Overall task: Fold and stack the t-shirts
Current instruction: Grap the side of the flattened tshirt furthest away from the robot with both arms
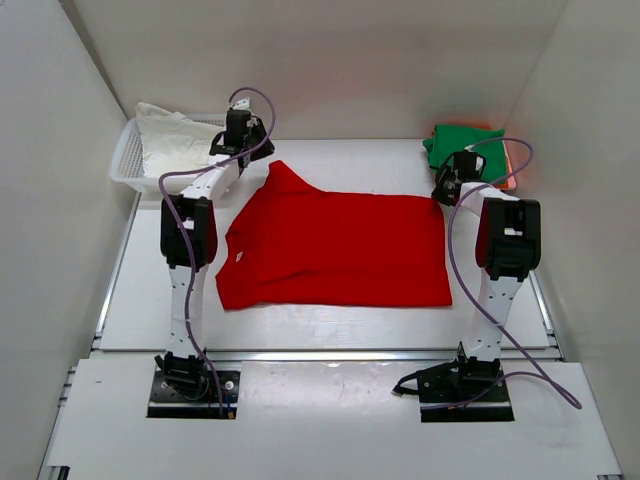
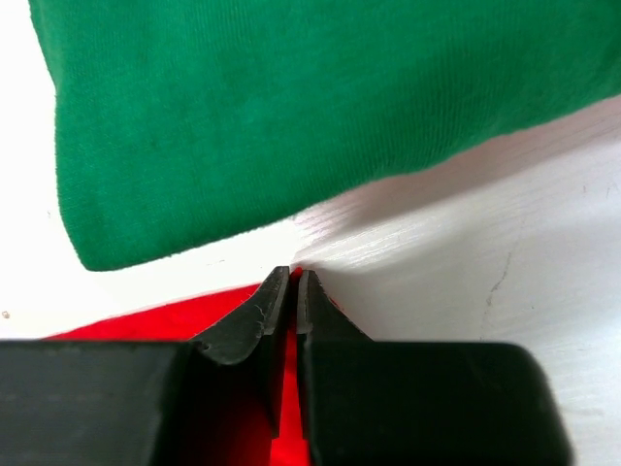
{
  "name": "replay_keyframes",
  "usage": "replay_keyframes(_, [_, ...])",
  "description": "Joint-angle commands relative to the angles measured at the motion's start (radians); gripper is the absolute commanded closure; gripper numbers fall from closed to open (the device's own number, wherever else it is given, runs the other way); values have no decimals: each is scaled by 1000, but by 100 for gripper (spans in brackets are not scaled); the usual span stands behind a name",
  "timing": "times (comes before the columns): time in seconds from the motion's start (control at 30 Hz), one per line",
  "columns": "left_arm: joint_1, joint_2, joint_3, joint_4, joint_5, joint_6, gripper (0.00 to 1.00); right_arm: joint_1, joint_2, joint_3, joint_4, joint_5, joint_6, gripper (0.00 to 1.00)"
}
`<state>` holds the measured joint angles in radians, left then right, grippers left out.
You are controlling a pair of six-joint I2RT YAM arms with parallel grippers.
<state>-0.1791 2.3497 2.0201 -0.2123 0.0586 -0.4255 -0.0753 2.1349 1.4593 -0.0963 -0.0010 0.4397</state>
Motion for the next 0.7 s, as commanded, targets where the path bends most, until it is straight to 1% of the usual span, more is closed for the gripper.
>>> replay_keyframes(0.0, [1,39,64,-45,-45,25,58,-11,-41,-11,56,12,-12,100])
replay_keyframes(0.2, [15,149,212,-134,-42,28,59,-12,-52,-28,69,-16,-9,100])
replay_keyframes(0.27, [1,184,244,-156,-48,36,59,-12,-52,-40,75,-16,-5,100])
replay_keyframes(0.5, [1,238,302,-196,-49,30,60,-15,-56,-40,84,-22,2,100])
replay_keyframes(0.53, [9,237,305,-197,-48,31,61,-18,-56,-42,79,-27,1,99])
replay_keyframes(0.57, [6,240,311,-194,-37,22,65,-17,-52,-45,86,-21,1,100])
replay_keyframes(0.67, [4,235,298,-188,-39,19,71,-17,-52,-47,92,-27,4,100])
